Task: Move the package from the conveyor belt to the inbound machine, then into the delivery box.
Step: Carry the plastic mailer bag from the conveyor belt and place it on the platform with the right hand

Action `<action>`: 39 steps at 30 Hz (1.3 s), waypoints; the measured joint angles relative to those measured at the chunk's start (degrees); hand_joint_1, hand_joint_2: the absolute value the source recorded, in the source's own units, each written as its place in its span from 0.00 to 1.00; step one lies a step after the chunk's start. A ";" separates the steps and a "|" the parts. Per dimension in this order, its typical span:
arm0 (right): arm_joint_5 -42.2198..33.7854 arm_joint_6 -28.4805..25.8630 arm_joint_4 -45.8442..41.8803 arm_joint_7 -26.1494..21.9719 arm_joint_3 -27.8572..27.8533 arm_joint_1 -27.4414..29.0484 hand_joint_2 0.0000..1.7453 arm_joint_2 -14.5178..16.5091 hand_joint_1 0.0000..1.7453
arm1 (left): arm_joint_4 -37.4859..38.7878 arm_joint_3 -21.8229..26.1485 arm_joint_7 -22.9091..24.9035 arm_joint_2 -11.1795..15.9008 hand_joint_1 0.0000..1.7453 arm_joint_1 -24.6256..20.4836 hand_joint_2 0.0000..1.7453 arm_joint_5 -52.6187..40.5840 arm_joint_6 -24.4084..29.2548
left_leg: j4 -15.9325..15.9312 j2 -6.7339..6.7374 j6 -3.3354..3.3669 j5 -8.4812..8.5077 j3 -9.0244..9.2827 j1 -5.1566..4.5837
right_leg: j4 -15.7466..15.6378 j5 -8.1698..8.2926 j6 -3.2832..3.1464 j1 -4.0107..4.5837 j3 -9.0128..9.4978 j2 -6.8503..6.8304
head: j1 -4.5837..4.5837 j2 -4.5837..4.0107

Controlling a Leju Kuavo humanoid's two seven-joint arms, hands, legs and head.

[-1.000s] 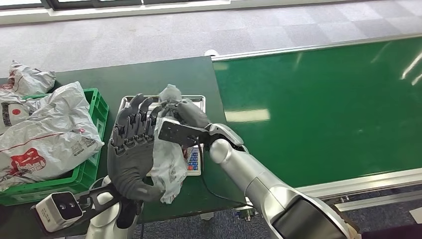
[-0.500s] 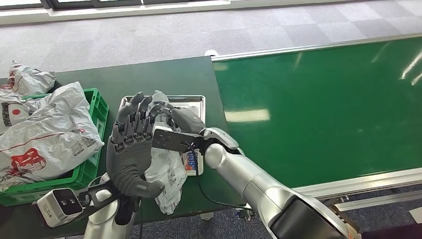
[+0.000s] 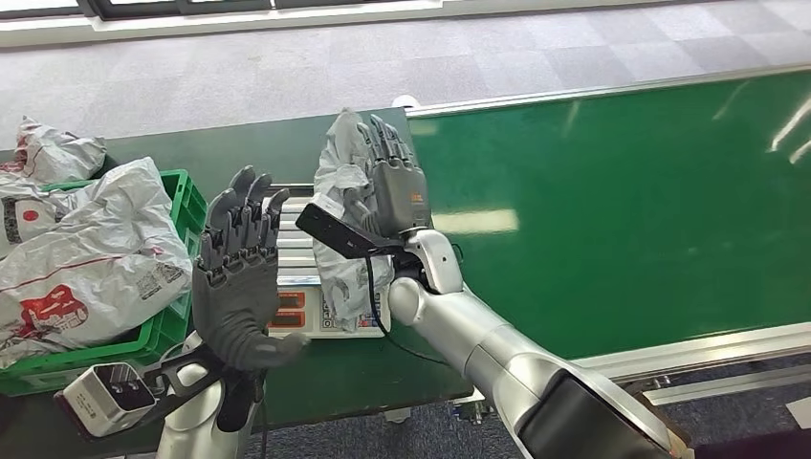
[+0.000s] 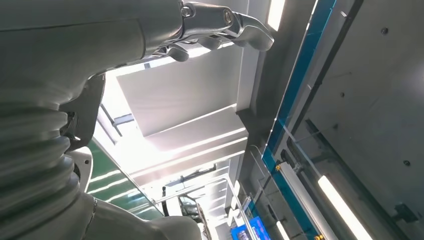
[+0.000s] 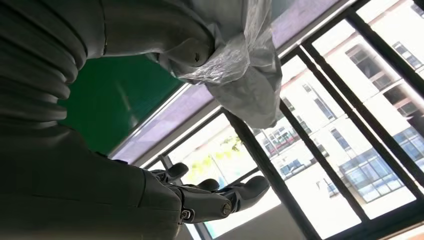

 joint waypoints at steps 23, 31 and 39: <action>-3.56 10.89 -0.63 -5.35 -4.25 -0.29 1.00 -0.04 0.00 | -1.36 0.72 -0.01 -0.03 0.00 0.16 1.00 -0.77 0.45 | 0.00 0.00 0.00 0.00 -0.02 0.00 | 0.00 0.00 0.00 0.00 -0.03 0.01 | 0.00 0.00; 3.99 1.98 -7.60 -16.88 -11.12 3.14 1.00 -0.16 0.00 | -1.30 0.77 -0.01 -0.04 0.00 0.19 1.00 -1.68 0.27 | 0.01 -0.03 0.00 0.00 -0.02 0.00 | 0.00 0.00 0.00 0.01 -0.02 -0.01 | -0.01 0.00; 13.77 -1.35 -61.12 -25.96 -27.50 22.92 1.00 0.00 0.00 | 4.85 4.05 5.72 -0.40 0.00 -1.12 1.00 -16.99 17.22 | 0.06 -0.47 0.09 -0.11 -0.22 -0.08 | -0.03 -0.16 0.08 -0.06 -0.09 -0.48 | -0.01 0.00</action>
